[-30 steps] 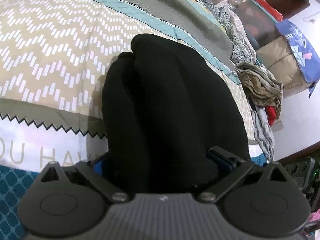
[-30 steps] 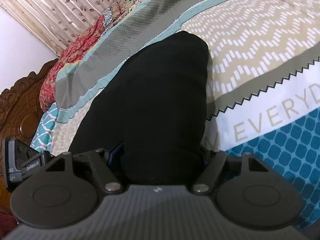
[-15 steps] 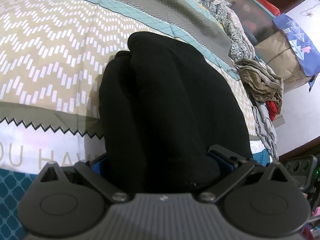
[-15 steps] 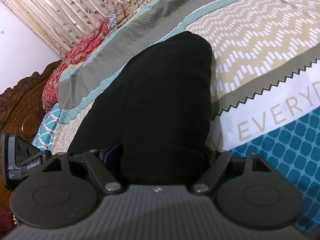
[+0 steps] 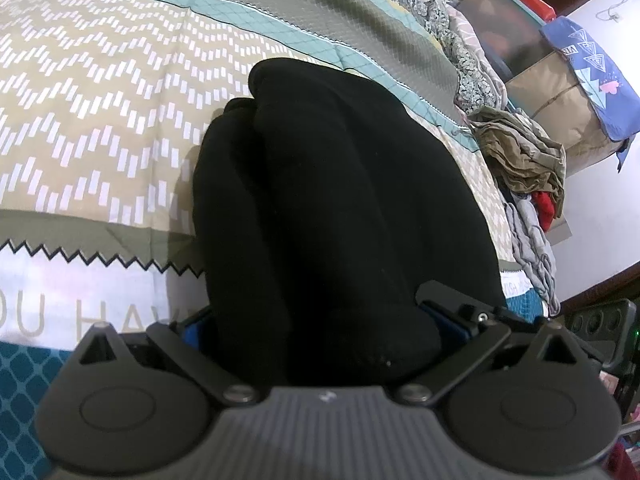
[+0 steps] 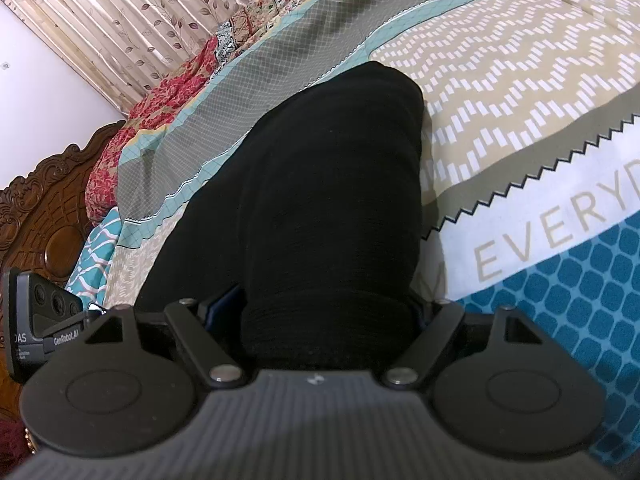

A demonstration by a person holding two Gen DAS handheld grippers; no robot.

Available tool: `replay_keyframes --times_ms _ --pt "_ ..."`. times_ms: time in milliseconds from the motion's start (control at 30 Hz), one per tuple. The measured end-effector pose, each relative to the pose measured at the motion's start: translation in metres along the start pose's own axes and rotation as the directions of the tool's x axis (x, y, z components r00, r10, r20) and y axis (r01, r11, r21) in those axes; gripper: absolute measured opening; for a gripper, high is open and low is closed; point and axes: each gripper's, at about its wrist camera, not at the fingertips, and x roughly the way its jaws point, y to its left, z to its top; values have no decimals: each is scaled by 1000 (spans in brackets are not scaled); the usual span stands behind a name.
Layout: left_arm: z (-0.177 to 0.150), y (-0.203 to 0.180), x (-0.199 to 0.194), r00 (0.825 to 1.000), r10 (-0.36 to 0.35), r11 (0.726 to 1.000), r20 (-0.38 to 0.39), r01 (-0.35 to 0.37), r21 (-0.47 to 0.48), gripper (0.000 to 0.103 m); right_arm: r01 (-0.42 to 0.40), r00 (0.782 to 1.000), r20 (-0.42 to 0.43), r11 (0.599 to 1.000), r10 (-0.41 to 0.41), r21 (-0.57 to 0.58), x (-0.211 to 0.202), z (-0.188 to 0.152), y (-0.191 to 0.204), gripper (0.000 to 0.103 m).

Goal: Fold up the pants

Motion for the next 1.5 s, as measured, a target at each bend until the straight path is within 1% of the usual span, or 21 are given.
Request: replay_keyframes --times_ms 233,333,433,567,667,733,800,867,900,967,1000,1033,1067,1100,1133,1200,1267,1333,1400,1500 --pt "2 1 0 1000 -1 1000 -8 1 2 103 -2 1000 -6 1000 2 -2 0 -1 0 82" --pt "4 3 -1 1000 -11 1000 -10 11 -12 103 -8 1000 -11 1000 8 -3 -2 -1 -1 83" --pt "8 11 -4 999 -39 997 -11 38 -65 103 -15 1000 -21 1000 15 5 -2 0 -2 83" --pt "12 23 -8 997 -74 986 -12 72 -149 103 -18 999 -31 1000 19 20 -3 2 -2 83" --pt "18 32 -16 997 -77 974 6 76 -215 103 -11 999 -34 1000 11 2 -9 7 2 83" --pt "22 36 -21 997 -70 970 32 76 -230 103 -7 1000 -31 1000 7 -26 -12 9 6 83" --pt "24 38 -19 998 -60 970 31 66 -233 103 -6 999 -35 999 5 -40 -12 10 5 83" --pt "21 37 -8 999 -52 972 4 52 -227 103 -1 999 -33 999 0 -34 -11 9 0 83" --pt "18 32 -5 999 -41 980 9 42 -195 103 -3 999 -37 1000 3 -20 -8 8 -3 81" --pt "13 17 -1 1000 1 995 16 0 -99 102 -19 999 -49 1000 19 -3 -3 4 -3 67" --pt "11 8 0 1000 11 998 14 -10 -54 86 -3 999 -39 1000 2 -28 -4 3 2 58" --pt "11 2 -2 1000 -8 999 19 9 -36 67 10 1000 -27 997 -12 -70 -7 3 9 52" --pt "12 -1 -5 999 -16 999 32 17 -43 64 18 1000 -21 994 -20 -106 -10 4 15 46" --pt "14 -4 -10 998 -19 998 54 22 -51 58 13 1000 -14 991 -15 -131 -13 6 21 44" --pt "18 -6 -16 997 -33 998 73 37 -56 55 -4 1000 -1 990 4 -144 -18 10 27 44" --pt "31 -10 -30 990 -55 995 129 64 -71 55 -32 999 34 984 38 -175 -23 18 37 43" --pt "45 -17 -41 981 -69 995 181 82 -64 55 -56 994 81 973 76 -224 -26 29 51 43" --pt "67 -23 -53 968 -67 997 241 77 -31 55 -78 985 124 957 117 -279 -23 46 64 43" --pt "92 -32 -59 953 -56 998 298 52 20 55 -99 977 150 941 154 -324 -14 68 70 43" --pt "129 -34 -62 930 -30 999 367 18 37 55 -123 958 193 913 212 -390 10 104 78 43"
